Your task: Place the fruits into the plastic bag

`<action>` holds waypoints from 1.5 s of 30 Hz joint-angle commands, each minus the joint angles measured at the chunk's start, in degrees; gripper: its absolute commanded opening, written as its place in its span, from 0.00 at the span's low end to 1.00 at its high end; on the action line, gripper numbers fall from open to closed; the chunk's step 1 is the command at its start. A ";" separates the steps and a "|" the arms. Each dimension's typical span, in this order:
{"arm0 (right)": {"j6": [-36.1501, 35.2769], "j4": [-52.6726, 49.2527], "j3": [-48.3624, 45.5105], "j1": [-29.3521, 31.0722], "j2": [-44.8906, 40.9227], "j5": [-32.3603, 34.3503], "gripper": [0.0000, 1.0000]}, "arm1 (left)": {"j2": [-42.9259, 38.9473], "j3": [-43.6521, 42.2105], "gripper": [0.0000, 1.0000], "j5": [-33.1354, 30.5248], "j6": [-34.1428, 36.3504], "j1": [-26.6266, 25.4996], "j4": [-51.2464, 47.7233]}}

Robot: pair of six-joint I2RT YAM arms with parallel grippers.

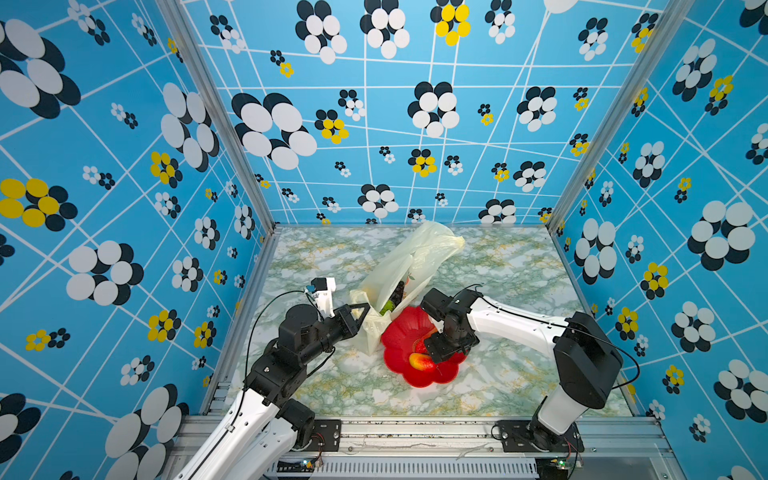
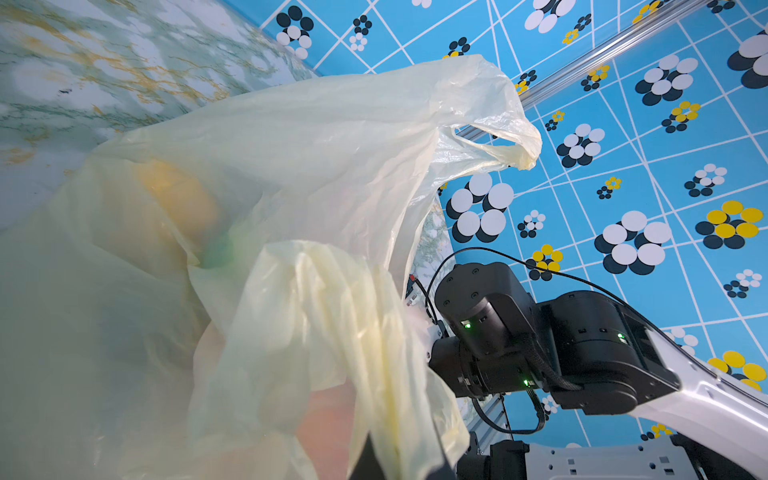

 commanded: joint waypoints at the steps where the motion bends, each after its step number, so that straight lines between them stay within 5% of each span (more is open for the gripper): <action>1: -1.36 1.01 1.46 0.26 1.56 0.71 0.97 | -0.72 -0.24 0.00 0.73 1.14 0.63 -0.44; 9: -1.74 2.48 2.08 0.26 3.50 0.74 0.96 | -1.37 -0.03 0.00 0.67 1.14 0.98 -1.21; 16: -1.86 2.45 2.31 0.25 3.68 0.30 0.84 | -1.33 -0.23 0.00 0.84 0.92 1.07 -0.97; 23: -1.13 2.57 2.08 0.26 0.00 0.69 0.69 | -1.18 -0.69 0.00 0.83 0.57 1.18 -0.10; 32: 1.75 2.38 2.03 0.22 -8.26 1.27 0.67 | -0.84 -0.40 0.00 1.17 0.48 1.16 0.26; 45: 19.09 31.80 -12.66 -4.63 -27.74 -19.34 0.65 | 0.69 0.32 0.00 1.96 0.04 1.16 1.32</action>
